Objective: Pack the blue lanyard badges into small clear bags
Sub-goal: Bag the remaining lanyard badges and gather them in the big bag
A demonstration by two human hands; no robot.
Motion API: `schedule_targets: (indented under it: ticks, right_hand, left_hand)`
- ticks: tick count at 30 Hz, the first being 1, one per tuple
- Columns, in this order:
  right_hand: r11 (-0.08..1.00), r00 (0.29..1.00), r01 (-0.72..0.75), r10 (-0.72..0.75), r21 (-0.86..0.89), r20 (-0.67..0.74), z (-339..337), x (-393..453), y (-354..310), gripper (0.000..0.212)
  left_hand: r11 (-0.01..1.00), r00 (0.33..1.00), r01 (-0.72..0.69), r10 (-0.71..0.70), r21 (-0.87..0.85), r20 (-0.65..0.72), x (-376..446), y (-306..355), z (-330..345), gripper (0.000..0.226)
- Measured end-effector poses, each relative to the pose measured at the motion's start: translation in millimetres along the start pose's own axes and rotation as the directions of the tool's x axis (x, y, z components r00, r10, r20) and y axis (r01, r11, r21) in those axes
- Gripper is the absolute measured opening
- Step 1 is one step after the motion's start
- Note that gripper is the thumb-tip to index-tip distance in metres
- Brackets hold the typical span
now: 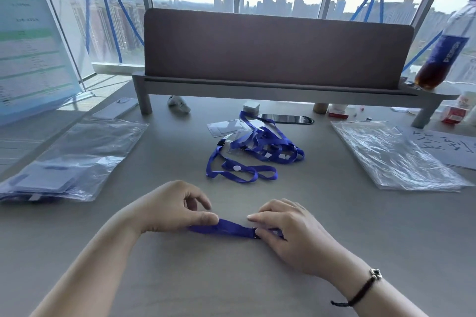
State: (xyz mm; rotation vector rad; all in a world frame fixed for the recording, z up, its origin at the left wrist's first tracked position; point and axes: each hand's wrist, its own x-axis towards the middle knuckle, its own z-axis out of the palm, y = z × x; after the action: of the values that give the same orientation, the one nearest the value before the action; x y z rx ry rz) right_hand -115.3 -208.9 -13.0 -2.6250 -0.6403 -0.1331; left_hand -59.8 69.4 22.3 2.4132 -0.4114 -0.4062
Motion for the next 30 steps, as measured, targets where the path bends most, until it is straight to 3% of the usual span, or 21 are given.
schedule_targets:
  ticks: [5,8,10,14,19,23,26,30]
  right_hand:
    - [0.976,0.995,-0.064,0.078,0.206,-0.059,-8,18,-1,0.021]
    - [0.978,0.988,-0.088,0.109,0.19,-0.105,-15,45,0,0.018]
    - [0.978,0.984,-0.116,0.138,0.175,-0.114,-18,68,2,0.018]
    - [0.981,0.978,-0.174,0.182,0.089,-0.101,-17,121,5,0.021]
    - [0.967,0.983,-0.178,0.168,-0.181,-0.07,-12,186,6,0.033]
    - [0.93,0.955,-0.258,0.287,-0.261,0.078,-19,224,33,0.052]
    - [0.915,0.905,-0.38,0.398,-0.131,0.152,-25,242,51,0.049]
    - [0.895,0.895,-0.366,0.414,-0.256,0.165,-25,253,68,0.039]
  left_hand:
    - [0.987,0.994,-0.1,0.093,-0.129,-0.063,12,10,5,0.03]
    - [0.988,0.991,-0.109,0.1,-0.112,-0.086,22,10,12,0.028]
    - [0.989,0.974,-0.104,0.079,-0.109,-0.211,32,7,21,0.019]
    - [0.988,0.868,-0.065,-0.012,-0.138,-0.497,51,-6,32,0.004]
    - [0.921,0.706,-0.056,-0.236,-0.385,-0.668,64,-27,16,0.021]
    - [0.906,0.726,-0.07,-0.24,-0.417,-0.644,65,-27,19,0.016]
    - [0.902,0.741,-0.054,-0.251,-0.428,-0.623,67,-29,20,0.013]
    - [0.931,0.761,-0.012,-0.228,-0.365,-0.608,65,-28,21,0.01]
